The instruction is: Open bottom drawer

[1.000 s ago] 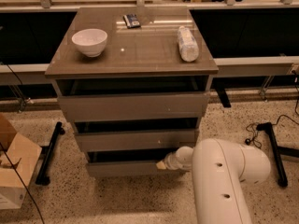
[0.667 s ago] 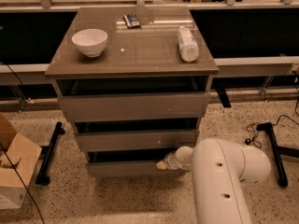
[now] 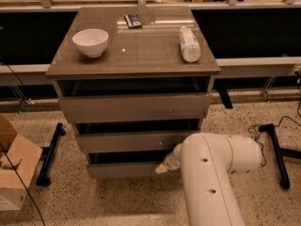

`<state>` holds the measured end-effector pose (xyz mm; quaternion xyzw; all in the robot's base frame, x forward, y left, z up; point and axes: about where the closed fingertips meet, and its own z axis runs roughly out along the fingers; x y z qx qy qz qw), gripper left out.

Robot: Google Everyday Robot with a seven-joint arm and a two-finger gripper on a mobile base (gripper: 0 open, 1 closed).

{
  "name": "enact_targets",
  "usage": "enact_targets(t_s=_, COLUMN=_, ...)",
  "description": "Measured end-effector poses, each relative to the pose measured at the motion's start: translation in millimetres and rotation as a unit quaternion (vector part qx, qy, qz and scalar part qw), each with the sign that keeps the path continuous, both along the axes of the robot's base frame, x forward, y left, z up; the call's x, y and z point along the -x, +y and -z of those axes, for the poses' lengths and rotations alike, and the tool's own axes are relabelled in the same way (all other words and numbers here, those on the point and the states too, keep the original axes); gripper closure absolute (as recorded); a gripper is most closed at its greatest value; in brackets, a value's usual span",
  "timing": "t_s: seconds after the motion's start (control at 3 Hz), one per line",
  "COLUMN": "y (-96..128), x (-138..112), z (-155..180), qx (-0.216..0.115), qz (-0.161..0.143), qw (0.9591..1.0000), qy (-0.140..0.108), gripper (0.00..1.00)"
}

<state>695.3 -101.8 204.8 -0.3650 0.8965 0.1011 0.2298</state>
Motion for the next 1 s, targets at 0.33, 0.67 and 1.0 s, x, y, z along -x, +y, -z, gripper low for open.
enact_targets(t_s=0.33, y=-10, x=21, z=4, qx=0.035, qz=-0.066, qw=0.9963, qy=0.043, gripper=0.00)
enact_targets(t_s=0.67, y=-24, x=43, z=19, qx=0.068, qz=-0.126, qw=0.9844, qy=0.102, gripper=0.22)
enact_targets(t_s=1.0, y=-30, x=53, z=28, qx=0.083, qz=-0.149, qw=0.9767, qy=0.130, gripper=0.45)
